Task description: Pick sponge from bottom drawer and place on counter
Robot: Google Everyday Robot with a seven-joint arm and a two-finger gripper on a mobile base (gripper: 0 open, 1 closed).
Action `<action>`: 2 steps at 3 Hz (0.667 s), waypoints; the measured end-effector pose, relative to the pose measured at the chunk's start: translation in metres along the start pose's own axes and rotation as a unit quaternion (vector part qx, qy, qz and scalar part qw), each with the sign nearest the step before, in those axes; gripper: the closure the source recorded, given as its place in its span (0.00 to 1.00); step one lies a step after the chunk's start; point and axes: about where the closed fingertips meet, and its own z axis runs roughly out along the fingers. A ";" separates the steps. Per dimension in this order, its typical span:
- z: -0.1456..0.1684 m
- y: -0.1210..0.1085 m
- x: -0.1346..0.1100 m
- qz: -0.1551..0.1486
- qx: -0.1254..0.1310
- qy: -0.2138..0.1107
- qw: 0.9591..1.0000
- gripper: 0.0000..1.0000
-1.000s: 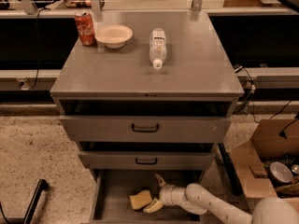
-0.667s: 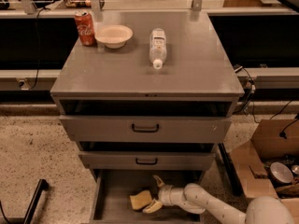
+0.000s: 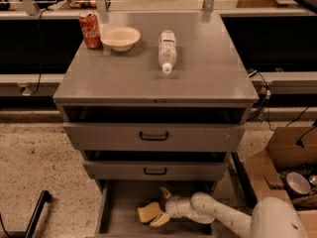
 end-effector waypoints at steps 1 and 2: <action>0.001 0.001 0.002 0.004 -0.001 0.002 1.000 0.00; 0.004 0.001 0.008 0.009 -0.003 0.004 1.000 0.25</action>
Offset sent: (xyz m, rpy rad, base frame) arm 0.0003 -0.0049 -0.0123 -0.0032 0.0218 -0.0121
